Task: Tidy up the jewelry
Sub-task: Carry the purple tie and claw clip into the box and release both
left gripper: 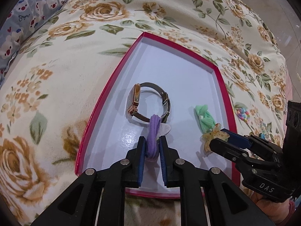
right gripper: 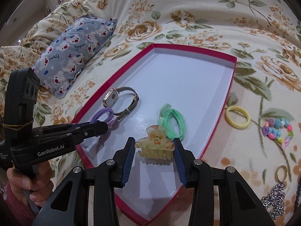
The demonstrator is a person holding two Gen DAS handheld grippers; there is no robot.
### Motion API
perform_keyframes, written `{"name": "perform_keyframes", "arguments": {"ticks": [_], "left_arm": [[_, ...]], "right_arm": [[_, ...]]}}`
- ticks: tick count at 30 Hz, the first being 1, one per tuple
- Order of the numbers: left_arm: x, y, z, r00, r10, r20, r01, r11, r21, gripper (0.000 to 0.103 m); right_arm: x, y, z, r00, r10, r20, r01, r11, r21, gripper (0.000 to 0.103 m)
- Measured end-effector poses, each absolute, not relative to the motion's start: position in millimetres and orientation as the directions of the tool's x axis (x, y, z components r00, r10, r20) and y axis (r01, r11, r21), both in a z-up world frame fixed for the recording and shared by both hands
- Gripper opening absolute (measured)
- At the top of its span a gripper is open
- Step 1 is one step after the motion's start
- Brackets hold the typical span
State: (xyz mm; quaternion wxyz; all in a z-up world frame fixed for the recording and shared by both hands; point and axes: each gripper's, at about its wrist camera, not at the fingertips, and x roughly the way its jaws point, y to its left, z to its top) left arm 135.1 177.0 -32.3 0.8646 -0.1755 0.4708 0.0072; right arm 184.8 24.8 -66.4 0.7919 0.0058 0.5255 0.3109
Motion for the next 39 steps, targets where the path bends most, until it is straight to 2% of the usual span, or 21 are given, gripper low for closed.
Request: {"name": "perform_keyframes", "arguments": {"ticks": [7,12,24,39], "left_arm": [[135.6,172.1,-32.1,0.56,-0.124,-0.819,-0.175,0.949,-0.263,0.024],[131.9,170.5,-31.0,0.564,-0.11,-0.818,-0.175,0.953,-0.249,0.041],[117.1,172.7,-16.6,0.588,-0.093,-0.803,-0.187,0.951,-0.247,0.049],[100.9,146.1,7.2,0.617,-0.148,-0.773,-0.112,0.956,-0.273,0.054]], "right_arm": [[184.3,25.6,-64.9,0.258,0.493,-0.831,-0.492,0.807,0.326,0.042],[184.3,26.7,-65.2,0.248,0.499,-0.831,-0.492,0.803,0.336,0.042],[180.8,15.6,-51.2,0.263,0.517,-0.815,-0.476,0.804,0.357,0.05],[166.6,-42.4,-17.3,0.361,0.496,-0.79,-0.397,0.848,0.351,0.051]]}}
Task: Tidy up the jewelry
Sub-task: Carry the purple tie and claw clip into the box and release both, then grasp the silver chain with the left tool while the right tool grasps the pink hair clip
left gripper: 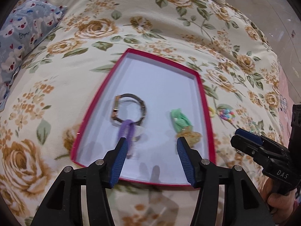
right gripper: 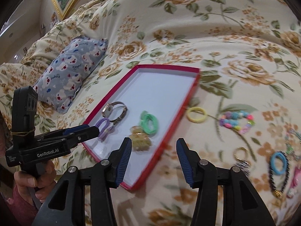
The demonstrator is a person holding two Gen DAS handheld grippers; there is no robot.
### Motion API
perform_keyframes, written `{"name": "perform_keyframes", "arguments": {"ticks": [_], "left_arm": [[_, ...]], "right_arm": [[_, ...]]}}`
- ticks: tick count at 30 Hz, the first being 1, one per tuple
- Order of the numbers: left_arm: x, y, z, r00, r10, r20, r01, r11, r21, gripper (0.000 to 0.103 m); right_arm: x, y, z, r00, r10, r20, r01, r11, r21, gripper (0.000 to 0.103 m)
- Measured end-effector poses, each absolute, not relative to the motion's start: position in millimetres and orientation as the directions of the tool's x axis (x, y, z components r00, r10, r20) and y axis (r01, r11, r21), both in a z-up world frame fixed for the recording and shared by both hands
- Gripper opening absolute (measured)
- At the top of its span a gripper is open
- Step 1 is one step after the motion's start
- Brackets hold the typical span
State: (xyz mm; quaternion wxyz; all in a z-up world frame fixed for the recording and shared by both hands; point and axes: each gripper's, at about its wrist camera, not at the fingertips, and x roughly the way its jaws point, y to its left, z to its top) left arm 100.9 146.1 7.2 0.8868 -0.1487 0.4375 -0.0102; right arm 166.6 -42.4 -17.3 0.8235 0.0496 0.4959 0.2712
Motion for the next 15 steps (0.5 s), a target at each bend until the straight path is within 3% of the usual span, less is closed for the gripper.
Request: {"name": "perform_keyframes", "arguments": {"ticks": [15], "left_arm": [[110.4,95.2,14.3,0.589,-0.223,-0.776,0.015,0.964,-0.266,0.054]], "right_arm": [[152.6,-140.1,1.8,0.472,0.396,-0.788,-0.232,0.918,0.323,0.051]]}}
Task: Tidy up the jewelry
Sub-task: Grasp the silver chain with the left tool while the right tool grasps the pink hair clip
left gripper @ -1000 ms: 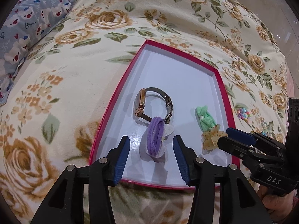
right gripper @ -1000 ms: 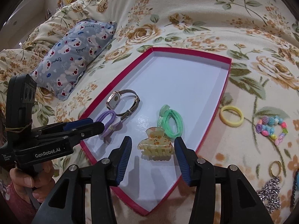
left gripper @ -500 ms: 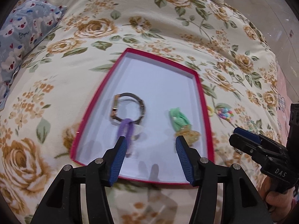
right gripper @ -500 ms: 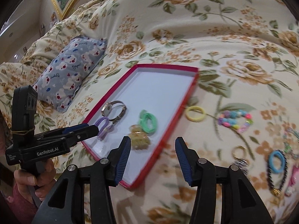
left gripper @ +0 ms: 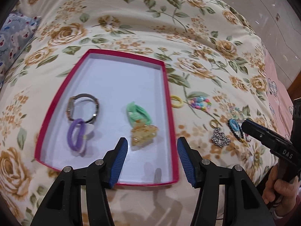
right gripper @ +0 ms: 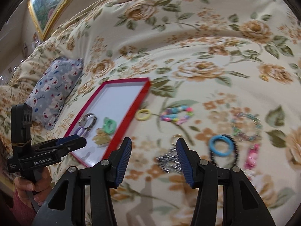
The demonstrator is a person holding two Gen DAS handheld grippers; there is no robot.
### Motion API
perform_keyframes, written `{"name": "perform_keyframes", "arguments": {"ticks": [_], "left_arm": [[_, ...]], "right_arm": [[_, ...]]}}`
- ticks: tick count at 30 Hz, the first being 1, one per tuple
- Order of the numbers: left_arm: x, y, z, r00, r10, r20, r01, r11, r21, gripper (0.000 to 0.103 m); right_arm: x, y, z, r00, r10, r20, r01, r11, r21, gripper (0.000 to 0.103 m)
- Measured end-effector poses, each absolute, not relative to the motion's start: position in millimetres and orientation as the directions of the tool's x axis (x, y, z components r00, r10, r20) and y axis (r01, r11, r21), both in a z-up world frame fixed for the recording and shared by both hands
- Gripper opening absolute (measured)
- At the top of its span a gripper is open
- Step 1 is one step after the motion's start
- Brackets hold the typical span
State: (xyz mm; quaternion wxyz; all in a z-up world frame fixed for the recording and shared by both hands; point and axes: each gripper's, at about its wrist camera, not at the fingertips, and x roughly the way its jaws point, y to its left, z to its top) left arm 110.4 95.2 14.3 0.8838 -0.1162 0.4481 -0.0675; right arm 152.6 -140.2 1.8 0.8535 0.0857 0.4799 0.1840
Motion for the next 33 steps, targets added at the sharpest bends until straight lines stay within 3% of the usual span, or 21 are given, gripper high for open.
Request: {"name": "perform_keyframes", "arguments": {"ticks": [33], "left_arm": [[157.4,-11.1,-10.7,0.482,-0.342,-0.806,0.234,0.937,-0.258,0.054]], "right_arm": [[133.6,-251.6,-19.9,0.508,0.207,-0.836,0.005,0.97,0.243,0.051]]}}
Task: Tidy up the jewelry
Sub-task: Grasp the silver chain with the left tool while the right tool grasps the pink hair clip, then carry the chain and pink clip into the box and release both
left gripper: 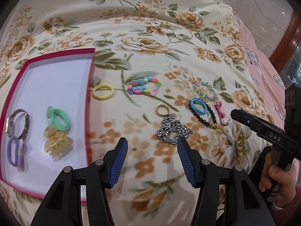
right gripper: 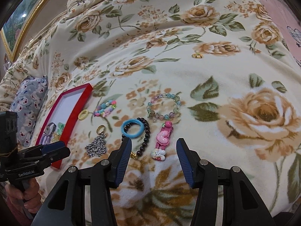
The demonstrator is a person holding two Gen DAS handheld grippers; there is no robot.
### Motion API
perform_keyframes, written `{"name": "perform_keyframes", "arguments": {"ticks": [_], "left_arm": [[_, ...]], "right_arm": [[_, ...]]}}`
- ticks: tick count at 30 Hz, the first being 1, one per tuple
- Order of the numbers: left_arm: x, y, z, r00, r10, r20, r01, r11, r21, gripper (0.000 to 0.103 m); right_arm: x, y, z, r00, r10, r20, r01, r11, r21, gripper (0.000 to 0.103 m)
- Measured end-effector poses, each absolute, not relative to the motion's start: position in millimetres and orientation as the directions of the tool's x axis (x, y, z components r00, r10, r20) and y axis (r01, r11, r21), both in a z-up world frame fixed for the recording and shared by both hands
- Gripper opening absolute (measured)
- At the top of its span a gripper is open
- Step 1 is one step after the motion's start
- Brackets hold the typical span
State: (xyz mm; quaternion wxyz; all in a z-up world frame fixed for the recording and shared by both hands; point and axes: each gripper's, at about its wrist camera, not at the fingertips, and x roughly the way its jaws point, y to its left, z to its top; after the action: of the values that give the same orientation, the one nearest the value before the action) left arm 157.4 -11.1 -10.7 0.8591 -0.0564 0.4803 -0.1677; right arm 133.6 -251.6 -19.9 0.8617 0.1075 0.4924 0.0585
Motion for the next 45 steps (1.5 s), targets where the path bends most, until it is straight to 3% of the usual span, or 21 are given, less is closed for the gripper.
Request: {"name": "perform_keyframes", "arguments": {"ticks": [9,16,18,20,21,23,45], "left_arm": [[176.0,-41.0,-27.2,0.449,-0.36,-0.818,0.293,0.924,-0.245,0.054],[193.0,-61.1,-48.8,0.427,-0.342,-0.837,0.319,0.923,-0.214,0.052],[194.7,-67.8,-51.6,0.443,-0.319,-0.838,0.334,0.926,-0.176,0.036],[194.7,-69.5,-52.9,0.442,-0.324,-0.837,0.343,0.922,-0.176,0.02],[195.9,-69.7,-53.7,0.437,-0.336,-0.834,0.347,0.919,-0.188,0.016],[195.0,-68.6,-52.9,0.44,-0.344,-0.829,0.352,0.916,-0.193,0.01],[136.1,-11.6,18.5,0.578,-0.396,-0.713,0.324,0.914,-0.245,0.008]], "right_arm": [[143.9,-249.7,-35.1,0.485,0.182,-0.855,0.004,0.978,0.211,0.05],[153.1,-242.0,-50.1,0.459,0.159,-0.874,-0.015,0.985,0.171,0.041],[154.2,-241.0,-53.5,0.463,0.148,-0.874,-0.017,0.987,0.158,0.037],[154.5,-239.9,-54.8,0.47,0.13,-0.873,-0.02,0.99,0.137,0.027],[154.7,-239.6,-55.8,0.468,0.116,-0.876,-0.02,0.992,0.121,0.021],[154.4,-241.1,-55.3,0.471,0.12,-0.874,-0.019,0.992,0.126,0.019],[138.7,-207.2,3.4,0.55,0.26,-0.794,-0.122,0.965,0.232,0.018]]}}
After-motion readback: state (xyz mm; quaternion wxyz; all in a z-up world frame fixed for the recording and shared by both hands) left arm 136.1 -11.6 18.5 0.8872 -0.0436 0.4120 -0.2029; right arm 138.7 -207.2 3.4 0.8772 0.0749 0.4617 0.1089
